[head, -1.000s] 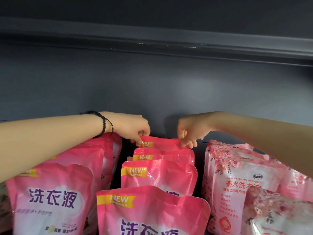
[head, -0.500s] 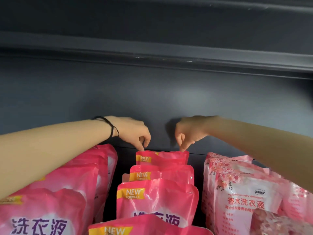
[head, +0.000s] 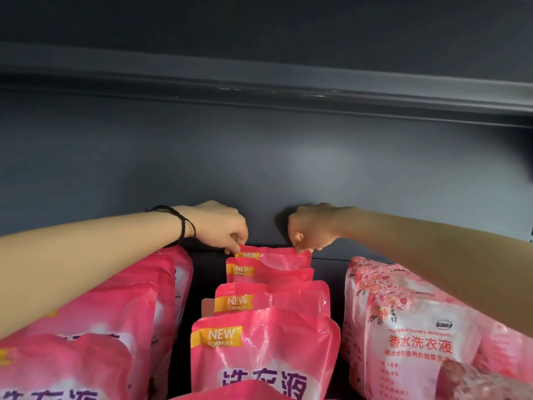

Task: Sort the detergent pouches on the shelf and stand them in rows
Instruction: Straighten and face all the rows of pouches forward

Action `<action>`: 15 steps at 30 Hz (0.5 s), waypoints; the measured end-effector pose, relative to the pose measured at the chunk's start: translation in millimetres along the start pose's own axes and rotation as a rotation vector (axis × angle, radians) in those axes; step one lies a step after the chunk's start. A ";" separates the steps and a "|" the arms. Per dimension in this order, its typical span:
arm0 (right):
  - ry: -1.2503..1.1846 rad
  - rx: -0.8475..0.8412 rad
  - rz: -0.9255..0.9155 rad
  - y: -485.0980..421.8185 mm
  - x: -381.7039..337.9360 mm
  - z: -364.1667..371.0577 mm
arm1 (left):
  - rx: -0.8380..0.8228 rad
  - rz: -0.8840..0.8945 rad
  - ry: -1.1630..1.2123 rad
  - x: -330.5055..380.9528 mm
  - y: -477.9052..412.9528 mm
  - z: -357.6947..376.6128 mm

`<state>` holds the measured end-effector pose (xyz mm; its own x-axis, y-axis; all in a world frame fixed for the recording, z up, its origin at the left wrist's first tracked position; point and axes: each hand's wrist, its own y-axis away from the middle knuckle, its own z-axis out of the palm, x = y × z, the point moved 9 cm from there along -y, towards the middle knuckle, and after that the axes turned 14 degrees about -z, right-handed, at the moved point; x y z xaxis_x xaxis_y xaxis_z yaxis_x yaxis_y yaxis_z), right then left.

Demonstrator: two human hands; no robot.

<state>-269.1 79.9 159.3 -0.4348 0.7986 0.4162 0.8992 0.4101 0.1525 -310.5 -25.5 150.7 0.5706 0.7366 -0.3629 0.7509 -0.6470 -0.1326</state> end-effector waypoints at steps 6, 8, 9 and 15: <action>-0.041 -0.006 -0.007 1.1 -4.1 -0.2 | 0.061 -0.010 -0.050 -3.2 1.5 -7.3; -0.050 0.008 -0.014 -0.6 -5.5 0.3 | 0.022 -0.021 -0.038 -5.2 4.1 -5.1; -0.059 0.015 -0.020 -2.0 -6.2 0.6 | -0.031 -0.027 -0.006 -6.7 6.1 -1.4; 0.003 0.046 -0.023 -4.5 -9.2 -5.9 | -0.038 -0.092 -0.026 -15.5 23.0 -7.2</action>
<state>-268.8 68.1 160.1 -0.4556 0.7874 0.4153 0.8855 0.4485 0.1211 -299.7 -50.4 159.9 0.4903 0.7867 -0.3751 0.8118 -0.5688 -0.1318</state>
